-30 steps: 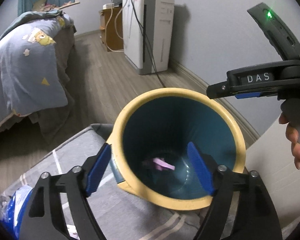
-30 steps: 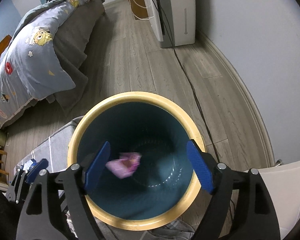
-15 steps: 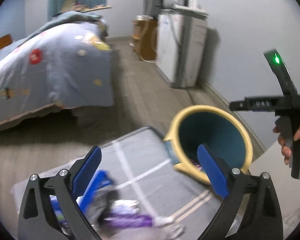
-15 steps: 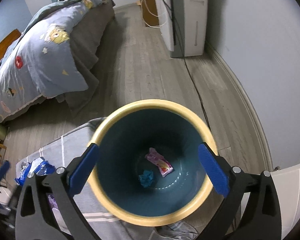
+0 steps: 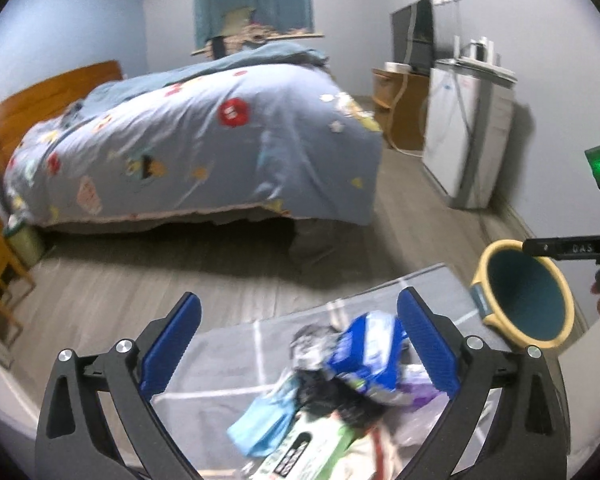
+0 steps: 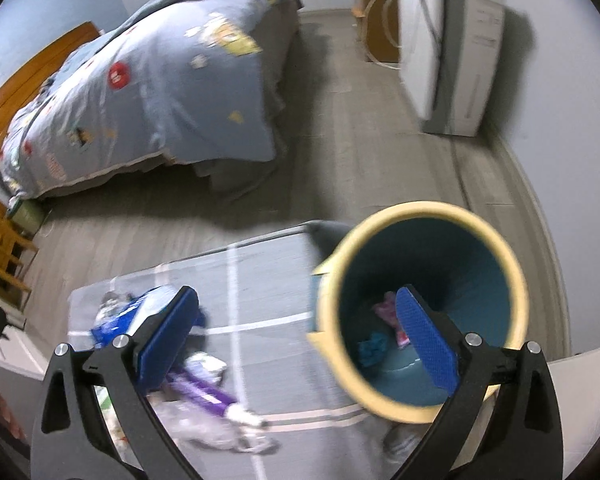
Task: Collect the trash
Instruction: 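Grasp the blue wipes pack with the right tool while the left grasps the foil wrapper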
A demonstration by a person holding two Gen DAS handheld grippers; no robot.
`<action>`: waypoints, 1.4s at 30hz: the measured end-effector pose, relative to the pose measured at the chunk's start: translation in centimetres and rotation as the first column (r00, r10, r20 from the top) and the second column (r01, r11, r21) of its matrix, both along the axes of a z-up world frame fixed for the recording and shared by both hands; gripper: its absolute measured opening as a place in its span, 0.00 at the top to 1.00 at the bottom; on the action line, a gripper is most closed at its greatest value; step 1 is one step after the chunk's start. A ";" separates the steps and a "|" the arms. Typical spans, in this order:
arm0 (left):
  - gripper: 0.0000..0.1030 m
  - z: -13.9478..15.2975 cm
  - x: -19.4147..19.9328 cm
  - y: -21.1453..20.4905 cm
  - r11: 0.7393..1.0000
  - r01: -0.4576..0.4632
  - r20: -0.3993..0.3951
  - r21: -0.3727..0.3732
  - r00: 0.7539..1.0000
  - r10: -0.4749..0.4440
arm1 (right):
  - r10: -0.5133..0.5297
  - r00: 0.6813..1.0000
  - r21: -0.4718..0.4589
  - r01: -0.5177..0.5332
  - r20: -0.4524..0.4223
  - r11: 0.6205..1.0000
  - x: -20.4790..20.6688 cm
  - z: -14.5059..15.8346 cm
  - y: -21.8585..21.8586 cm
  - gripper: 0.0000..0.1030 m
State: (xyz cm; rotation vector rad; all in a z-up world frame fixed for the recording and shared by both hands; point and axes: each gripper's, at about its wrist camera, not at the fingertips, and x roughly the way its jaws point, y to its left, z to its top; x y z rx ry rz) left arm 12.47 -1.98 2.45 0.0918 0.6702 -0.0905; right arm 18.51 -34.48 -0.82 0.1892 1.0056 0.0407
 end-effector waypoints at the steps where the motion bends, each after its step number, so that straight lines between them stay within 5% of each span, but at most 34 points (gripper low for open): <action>1: 0.05 -0.3 -0.1 0.9 1.000 -0.019 -0.013 -0.015 1.000 0.018 | 0.017 1.000 -0.001 -0.017 -0.001 1.000 0.0 0.0 1.2 0.06; 12: 0.05 -2.3 -0.9 6.1 0.997 -0.061 -0.043 0.035 0.997 0.063 | 0.112 0.991 -0.009 -0.113 -0.072 0.994 0.4 -2.8 11.2 0.06; 27: 0.05 -5.0 1.3 8.0 0.999 -0.037 -0.119 0.024 0.992 0.039 | 0.106 0.977 -0.026 -0.113 -0.187 0.993 3.0 -8.3 17.5 0.07; 36: 0.05 -5.7 1.4 8.5 0.999 -0.039 -0.144 0.014 0.989 0.041 | 0.070 0.939 0.213 0.004 -0.338 0.977 3.2 -11.6 16.7 0.63; 42: 0.05 -5.9 1.5 7.5 0.999 -0.027 -0.153 0.023 0.988 0.030 | 0.072 0.953 0.171 -0.021 -0.296 0.985 2.2 -9.6 16.3 0.72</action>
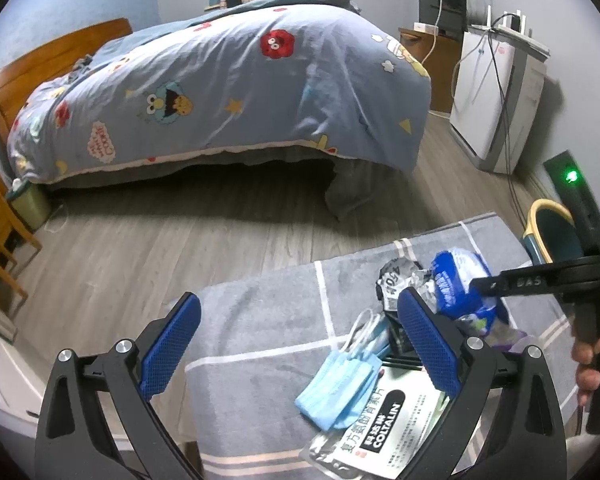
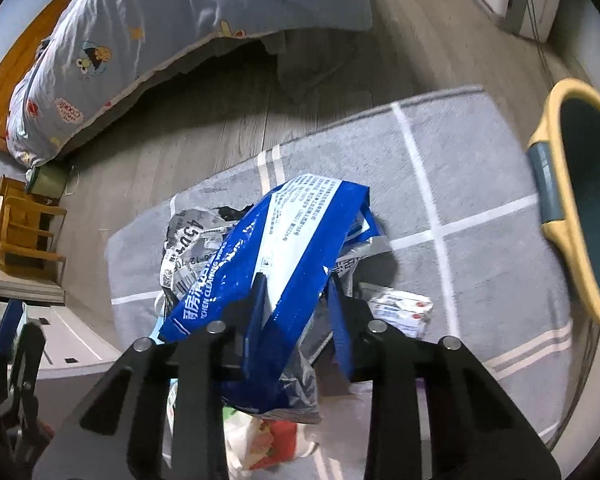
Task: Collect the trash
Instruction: 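Grasp the blue wipes pack with the right tool while the left grasps the foil wrapper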
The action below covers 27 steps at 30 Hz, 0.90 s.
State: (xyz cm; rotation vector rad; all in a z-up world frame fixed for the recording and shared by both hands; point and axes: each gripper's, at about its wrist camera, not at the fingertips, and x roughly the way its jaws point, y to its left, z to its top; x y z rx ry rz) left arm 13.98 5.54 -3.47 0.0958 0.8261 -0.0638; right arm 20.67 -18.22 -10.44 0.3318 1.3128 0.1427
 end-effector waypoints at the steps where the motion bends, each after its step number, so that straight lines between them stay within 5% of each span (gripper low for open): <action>1: 0.05 -0.1 0.0 -0.2 1.000 0.003 -0.002 0.000 1.000 -0.003 | 0.006 1.000 -0.006 -0.006 0.010 1.000 -0.2 0.4 -0.2 0.72; 11: 0.05 -2.1 1.7 -3.5 1.000 0.024 -0.074 0.005 0.997 -0.023 | 0.128 0.977 -0.189 -0.095 0.173 0.977 -1.4 5.3 -3.3 0.72; 22: 0.08 -6.2 4.7 -6.9 0.995 0.011 -0.226 -0.098 0.974 -0.033 | 0.136 0.974 -0.174 -0.104 0.183 0.979 -0.3 5.6 -7.5 0.72; 27: 0.34 -8.0 5.5 -8.6 0.996 0.053 -0.300 -0.076 0.951 -0.074 | 0.154 0.970 -0.196 -0.116 0.191 0.974 -0.4 5.7 -8.7 0.72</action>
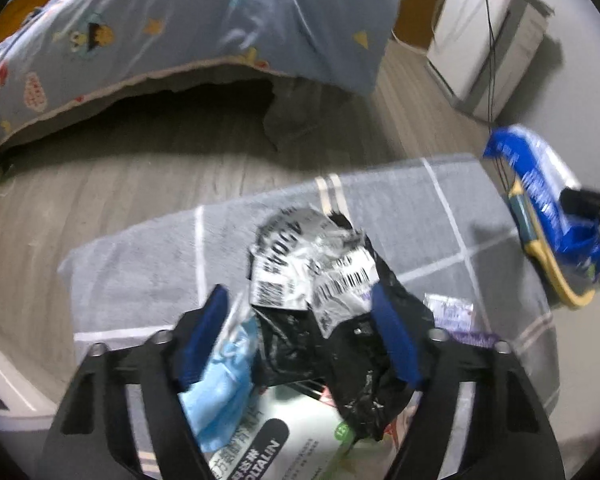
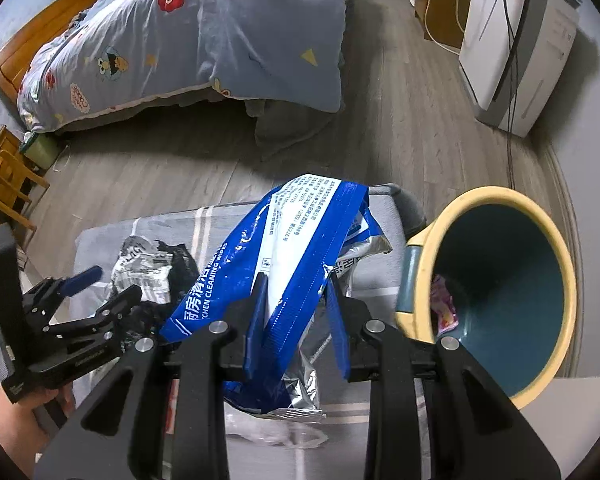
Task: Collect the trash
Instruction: 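Grasp the blue wipes pack with the right tool while the left grasps the foil wrapper, then carry the blue wipes pack over the bin with the right tool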
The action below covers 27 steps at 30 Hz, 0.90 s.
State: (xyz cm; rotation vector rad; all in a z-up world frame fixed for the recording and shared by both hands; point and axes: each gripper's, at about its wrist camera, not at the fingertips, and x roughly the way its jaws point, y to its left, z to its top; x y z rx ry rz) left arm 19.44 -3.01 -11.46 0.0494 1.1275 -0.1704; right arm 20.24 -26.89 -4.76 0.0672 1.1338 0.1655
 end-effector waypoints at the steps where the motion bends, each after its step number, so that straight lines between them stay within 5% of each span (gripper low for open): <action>1: 0.42 -0.4 0.2 -0.2 1.000 0.007 -0.017 0.002 1.000 -0.007 | -0.002 1.000 0.000 0.002 0.001 1.000 0.0 0.0 -0.4 0.72; 3: 0.47 -0.5 0.1 -0.5 1.000 0.015 -0.021 0.015 1.000 -0.015 | -0.008 1.000 0.007 0.008 0.001 1.000 -0.1 0.1 -1.2 0.72; 5: 0.71 -0.1 0.1 -0.6 0.999 0.026 -0.010 0.021 1.000 -0.026 | -0.016 1.000 0.013 0.016 0.004 1.000 -0.1 0.3 -1.9 0.72; 7: 0.84 0.1 -0.1 -0.6 0.999 0.034 -0.011 0.016 0.999 -0.033 | -0.024 1.000 0.018 0.023 0.009 1.000 -0.3 0.6 -2.5 0.72; 15: 0.96 2.0 -1.2 -1.0 0.996 0.072 0.051 0.044 0.996 -0.074 | -0.059 0.998 0.033 0.058 0.038 0.998 -1.3 2.2 -4.3 0.72; 27: 0.98 6.8 -3.2 -1.8 0.990 0.128 0.197 0.051 0.971 -0.136 | -0.108 0.991 0.037 0.106 0.077 0.994 -2.8 4.4 -7.0 0.72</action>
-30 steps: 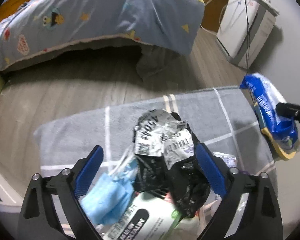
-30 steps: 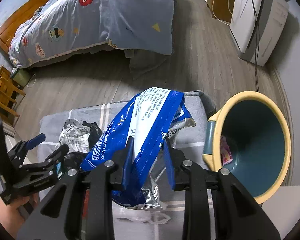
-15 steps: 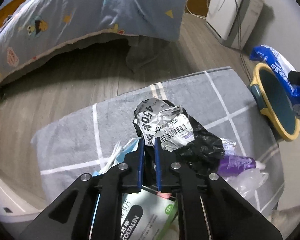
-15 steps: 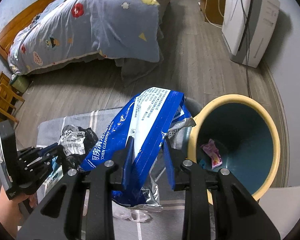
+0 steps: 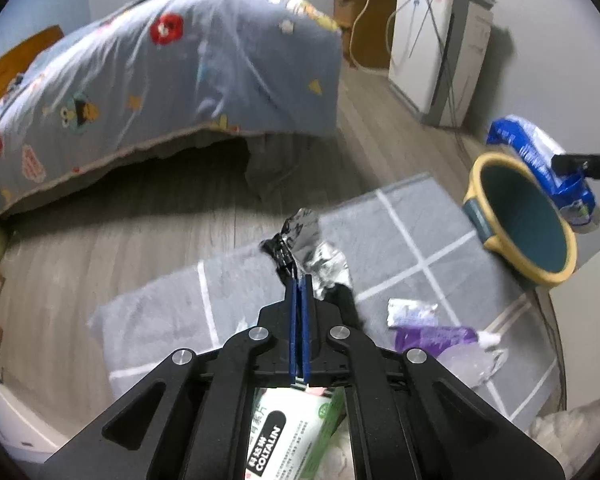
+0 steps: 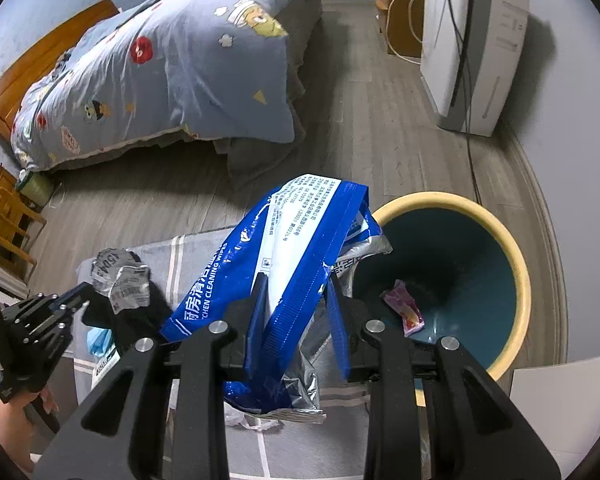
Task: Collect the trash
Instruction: 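Carry the blue wipes pack over the bin with the right tool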
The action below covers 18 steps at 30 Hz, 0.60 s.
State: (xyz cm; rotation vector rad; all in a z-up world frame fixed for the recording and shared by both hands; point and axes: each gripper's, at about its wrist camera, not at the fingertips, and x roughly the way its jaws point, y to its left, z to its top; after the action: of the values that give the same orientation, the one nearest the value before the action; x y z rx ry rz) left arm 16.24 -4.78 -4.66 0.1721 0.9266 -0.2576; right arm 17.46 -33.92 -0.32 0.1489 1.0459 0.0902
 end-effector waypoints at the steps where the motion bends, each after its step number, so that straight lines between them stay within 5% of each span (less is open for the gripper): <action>1: 0.98 0.5 -0.1 -0.1 1.000 0.003 0.017 0.000 1.000 -0.003 | -0.003 1.000 -0.001 0.003 0.006 1.000 0.0 0.2 -0.2 0.72; 11: 0.98 5.4 -1.5 -2.8 0.997 0.071 0.178 0.023 0.981 -0.074 | -0.054 0.998 -0.016 0.055 0.036 0.998 -0.1 1.0 -3.4 0.72; 18: 0.98 7.1 -1.9 -5.1 0.994 0.108 0.221 -0.004 0.970 -0.105 | -0.112 0.993 -0.009 0.112 0.035 0.994 -0.1 0.8 -7.1 0.72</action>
State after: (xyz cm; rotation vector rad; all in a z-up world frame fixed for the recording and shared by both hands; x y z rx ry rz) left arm 14.35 -9.87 2.42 0.2315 0.6953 -0.3382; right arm 17.34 -40.99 0.50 0.1952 1.0013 -0.0148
